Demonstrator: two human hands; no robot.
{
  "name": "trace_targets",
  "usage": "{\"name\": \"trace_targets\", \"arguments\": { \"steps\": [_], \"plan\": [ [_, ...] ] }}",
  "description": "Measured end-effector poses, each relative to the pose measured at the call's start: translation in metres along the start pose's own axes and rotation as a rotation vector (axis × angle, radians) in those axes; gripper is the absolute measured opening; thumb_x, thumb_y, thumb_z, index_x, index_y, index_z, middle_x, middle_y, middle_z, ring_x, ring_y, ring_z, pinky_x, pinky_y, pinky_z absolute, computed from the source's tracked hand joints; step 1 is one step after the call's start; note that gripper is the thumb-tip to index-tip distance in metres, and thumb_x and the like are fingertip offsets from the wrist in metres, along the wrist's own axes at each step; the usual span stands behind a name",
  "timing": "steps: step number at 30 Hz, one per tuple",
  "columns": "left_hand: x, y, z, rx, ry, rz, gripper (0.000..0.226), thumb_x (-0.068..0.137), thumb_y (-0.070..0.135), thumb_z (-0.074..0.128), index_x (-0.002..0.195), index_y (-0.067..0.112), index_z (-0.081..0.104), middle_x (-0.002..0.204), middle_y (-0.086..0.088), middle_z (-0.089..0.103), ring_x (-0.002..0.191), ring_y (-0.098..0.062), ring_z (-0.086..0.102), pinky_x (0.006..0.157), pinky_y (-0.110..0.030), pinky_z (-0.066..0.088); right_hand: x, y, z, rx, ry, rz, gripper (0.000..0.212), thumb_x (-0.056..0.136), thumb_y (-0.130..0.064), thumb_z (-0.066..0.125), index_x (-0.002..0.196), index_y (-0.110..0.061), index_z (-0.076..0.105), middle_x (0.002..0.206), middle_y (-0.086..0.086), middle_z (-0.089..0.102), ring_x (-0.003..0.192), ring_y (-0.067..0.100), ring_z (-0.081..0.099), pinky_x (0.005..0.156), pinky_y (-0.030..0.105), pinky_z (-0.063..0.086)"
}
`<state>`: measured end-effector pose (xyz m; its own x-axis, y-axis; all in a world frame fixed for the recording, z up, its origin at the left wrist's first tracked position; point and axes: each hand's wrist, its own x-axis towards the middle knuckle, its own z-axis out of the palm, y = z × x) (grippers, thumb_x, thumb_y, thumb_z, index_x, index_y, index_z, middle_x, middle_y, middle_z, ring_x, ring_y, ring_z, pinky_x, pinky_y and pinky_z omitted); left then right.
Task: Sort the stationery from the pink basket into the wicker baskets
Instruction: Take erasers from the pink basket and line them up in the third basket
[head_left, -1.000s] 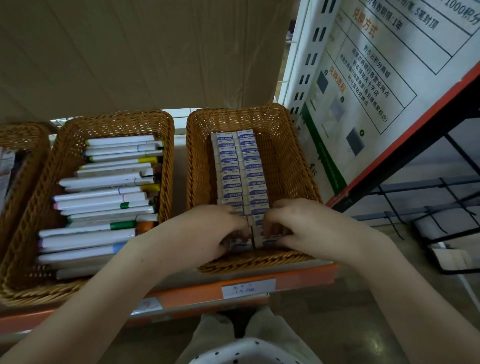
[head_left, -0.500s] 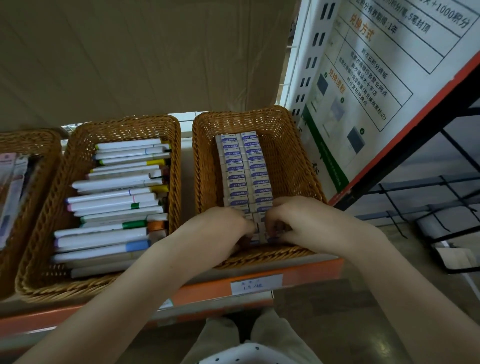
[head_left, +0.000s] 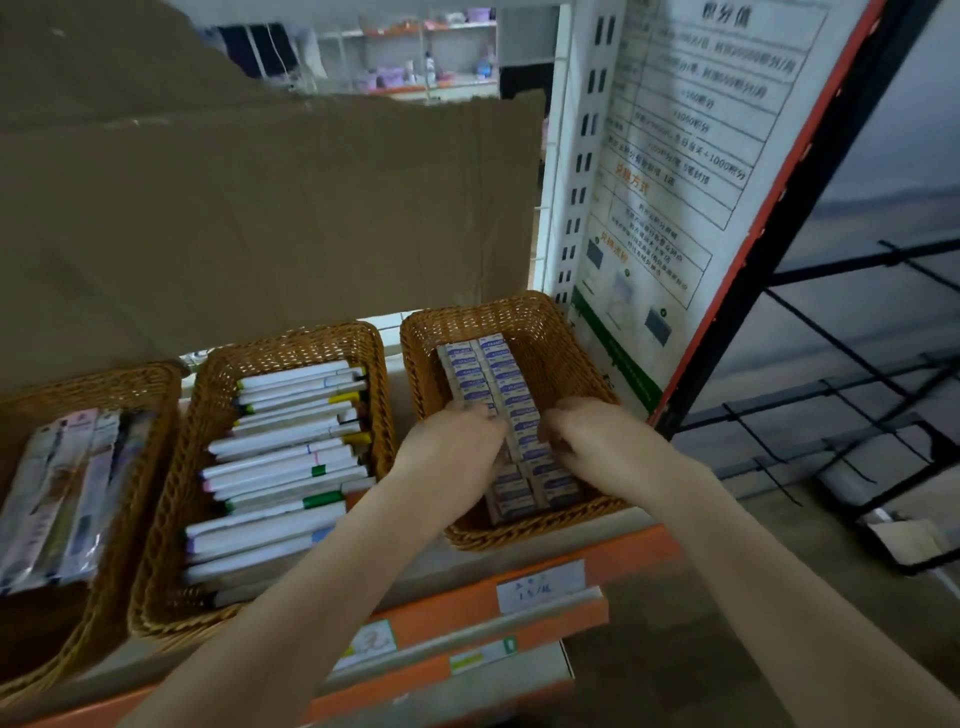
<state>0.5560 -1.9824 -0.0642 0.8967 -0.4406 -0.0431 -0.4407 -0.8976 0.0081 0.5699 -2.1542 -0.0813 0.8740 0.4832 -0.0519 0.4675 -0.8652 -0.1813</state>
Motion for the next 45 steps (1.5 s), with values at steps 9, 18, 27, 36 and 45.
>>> {"name": "trace_targets", "arguments": {
  "steps": [9,18,27,36,45],
  "plan": [
    [-0.013,-0.001,-0.005,0.184,0.149,-0.184,0.023,0.096,0.027,0.045,0.113,0.016,0.057,0.113,-0.003,0.057,0.106,-0.021,0.051,0.076,-0.031,0.045,0.006,-0.01,-0.009,-0.027,0.023,-0.038,0.015,0.092,-0.015,0.051,0.1,-0.01,0.063,0.099,0.005,0.058,0.092,0.022,0.057,0.072,0.029,0.045],
    [-0.076,-0.058,-0.053,0.263,0.235,-0.421,0.027,0.097,0.027,0.04,0.109,0.011,0.058,0.108,-0.008,0.06,0.102,-0.026,0.056,0.072,-0.034,0.043,0.034,-0.085,-0.059,-0.068,0.146,-0.157,0.017,0.095,-0.018,0.047,0.099,-0.01,0.062,0.097,0.005,0.057,0.088,0.021,0.056,0.075,0.034,0.05],
    [-0.218,-0.16,-0.073,0.331,0.285,-0.639,0.026,0.094,0.032,0.045,0.104,0.015,0.062,0.106,-0.006,0.062,0.102,-0.026,0.058,0.069,-0.033,0.04,0.066,-0.236,-0.054,-0.078,0.138,-0.268,0.02,0.094,-0.016,0.044,0.098,-0.006,0.061,0.096,0.01,0.058,0.086,0.027,0.056,0.072,0.037,0.049],
    [-0.378,-0.267,-0.067,0.268,0.302,-0.774,0.023,0.093,0.027,0.045,0.097,0.016,0.065,0.099,-0.007,0.067,0.09,-0.028,0.063,0.071,-0.034,0.049,0.091,-0.412,-0.013,-0.04,0.116,-0.385,0.019,0.096,-0.021,0.045,0.105,-0.011,0.059,0.105,0.008,0.057,0.093,0.025,0.056,0.077,0.037,0.049],
    [-0.449,-0.372,-0.039,0.197,0.289,-0.839,0.021,0.092,0.025,0.044,0.087,0.018,0.063,0.086,0.002,0.059,0.079,-0.02,0.057,0.063,-0.029,0.049,0.14,-0.537,0.025,-0.006,0.131,-0.499,0.024,0.095,-0.022,0.047,0.107,-0.01,0.063,0.107,0.007,0.061,0.097,0.024,0.058,0.077,0.034,0.05]
  ]
}}
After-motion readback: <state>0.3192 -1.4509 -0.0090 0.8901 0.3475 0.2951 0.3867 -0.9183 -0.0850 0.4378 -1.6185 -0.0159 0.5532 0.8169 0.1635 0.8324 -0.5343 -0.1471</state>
